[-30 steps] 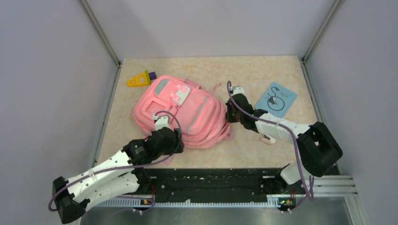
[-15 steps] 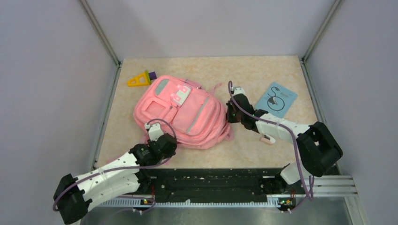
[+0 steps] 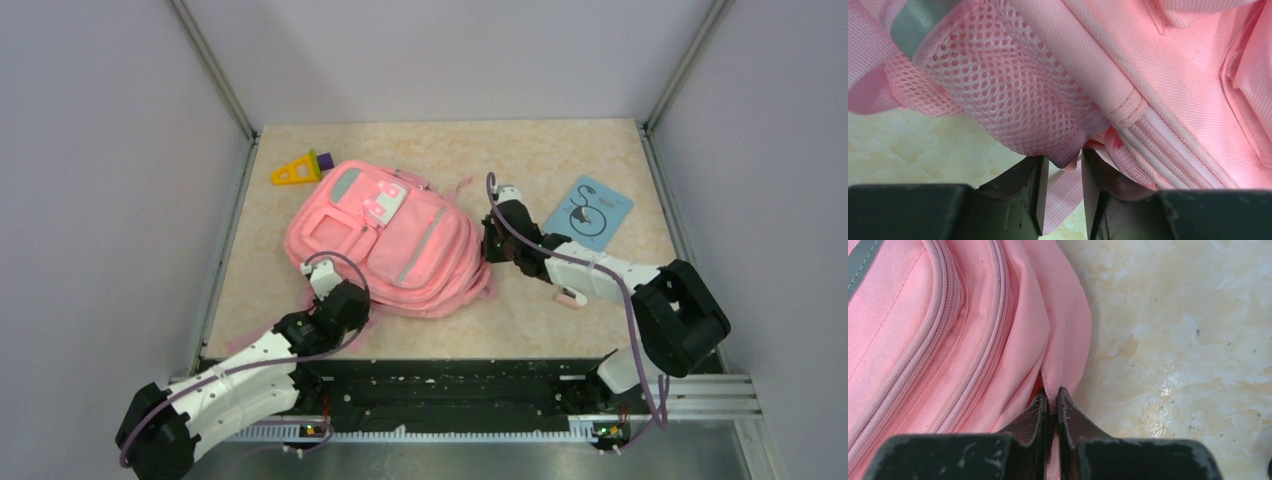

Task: Pack the student bag
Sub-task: Zip the student bag at the center of the board.

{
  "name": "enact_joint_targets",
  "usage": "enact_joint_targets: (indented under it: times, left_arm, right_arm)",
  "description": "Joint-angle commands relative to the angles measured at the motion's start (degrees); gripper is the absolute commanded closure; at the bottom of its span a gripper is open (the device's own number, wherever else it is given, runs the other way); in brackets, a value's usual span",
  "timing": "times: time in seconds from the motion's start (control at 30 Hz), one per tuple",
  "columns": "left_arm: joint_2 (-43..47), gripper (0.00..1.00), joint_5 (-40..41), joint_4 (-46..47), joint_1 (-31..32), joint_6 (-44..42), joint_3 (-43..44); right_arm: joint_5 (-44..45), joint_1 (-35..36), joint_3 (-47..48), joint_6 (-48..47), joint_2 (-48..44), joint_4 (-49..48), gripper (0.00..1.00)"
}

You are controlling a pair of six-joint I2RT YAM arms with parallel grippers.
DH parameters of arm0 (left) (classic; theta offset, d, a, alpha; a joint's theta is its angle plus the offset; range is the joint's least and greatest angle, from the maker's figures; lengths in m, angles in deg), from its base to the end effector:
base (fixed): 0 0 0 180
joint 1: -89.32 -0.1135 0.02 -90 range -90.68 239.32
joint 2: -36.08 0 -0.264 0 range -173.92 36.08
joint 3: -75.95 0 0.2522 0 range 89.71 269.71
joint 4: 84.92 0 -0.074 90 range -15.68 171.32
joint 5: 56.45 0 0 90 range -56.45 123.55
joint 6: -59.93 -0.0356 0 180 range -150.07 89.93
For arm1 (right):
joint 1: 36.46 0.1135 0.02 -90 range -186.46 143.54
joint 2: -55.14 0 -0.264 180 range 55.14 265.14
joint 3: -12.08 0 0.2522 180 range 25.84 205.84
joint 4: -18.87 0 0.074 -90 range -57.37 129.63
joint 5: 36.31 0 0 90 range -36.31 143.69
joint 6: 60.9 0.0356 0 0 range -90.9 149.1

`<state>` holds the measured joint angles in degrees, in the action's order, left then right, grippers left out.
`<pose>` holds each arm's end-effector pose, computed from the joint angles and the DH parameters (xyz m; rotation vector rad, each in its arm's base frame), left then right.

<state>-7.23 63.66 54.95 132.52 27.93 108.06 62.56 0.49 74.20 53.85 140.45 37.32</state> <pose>0.1148 -0.0833 0.1638 -0.5145 2.2660 -0.2323 0.2525 0.1831 0.2048 -0.1659 2.3106 0.3789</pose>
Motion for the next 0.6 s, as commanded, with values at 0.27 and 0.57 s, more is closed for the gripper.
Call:
enact_joint_targets:
  times: [0.27, 0.57]
  left_arm:
    - [0.72, 0.96, -4.82, 4.08, -1.95, -0.87, -1.33]
    - [-2.29, 1.0, -14.24, 0.95, -1.89, -2.32, 1.88]
  right_arm:
    - [-2.87, -0.37, 0.95, 1.61, -0.11, -2.84, 1.0]
    - [-3.32, -0.34, 1.12, 1.89, 0.32, -2.93, 1.0]
